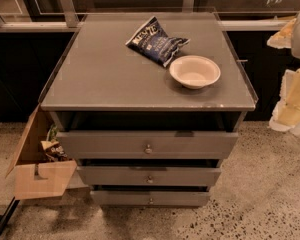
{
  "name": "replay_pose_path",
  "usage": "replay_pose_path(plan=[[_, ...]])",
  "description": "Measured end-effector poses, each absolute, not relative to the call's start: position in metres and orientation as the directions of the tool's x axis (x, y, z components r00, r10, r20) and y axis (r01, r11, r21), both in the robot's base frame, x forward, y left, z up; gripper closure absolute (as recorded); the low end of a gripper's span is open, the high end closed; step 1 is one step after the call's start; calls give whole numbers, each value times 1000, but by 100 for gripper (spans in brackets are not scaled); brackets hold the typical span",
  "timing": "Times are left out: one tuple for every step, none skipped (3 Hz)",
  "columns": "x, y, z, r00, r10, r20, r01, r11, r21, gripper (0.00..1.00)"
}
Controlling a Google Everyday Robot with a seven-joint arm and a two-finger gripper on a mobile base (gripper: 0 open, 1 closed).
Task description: Open middle drawer
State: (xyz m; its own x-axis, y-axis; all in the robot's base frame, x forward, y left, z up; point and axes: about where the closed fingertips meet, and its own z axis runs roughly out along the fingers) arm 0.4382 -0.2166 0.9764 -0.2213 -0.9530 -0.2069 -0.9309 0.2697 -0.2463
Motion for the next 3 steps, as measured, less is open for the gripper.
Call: replay_pose_path(plan=[[438,-217,976,-221,-953,-207,-931,270,-246,0],[431,-218,971,-227,-949,-219,-917,284,-280,0],[414,-227,944,-236,-934,-267,-904,312,-293,0]])
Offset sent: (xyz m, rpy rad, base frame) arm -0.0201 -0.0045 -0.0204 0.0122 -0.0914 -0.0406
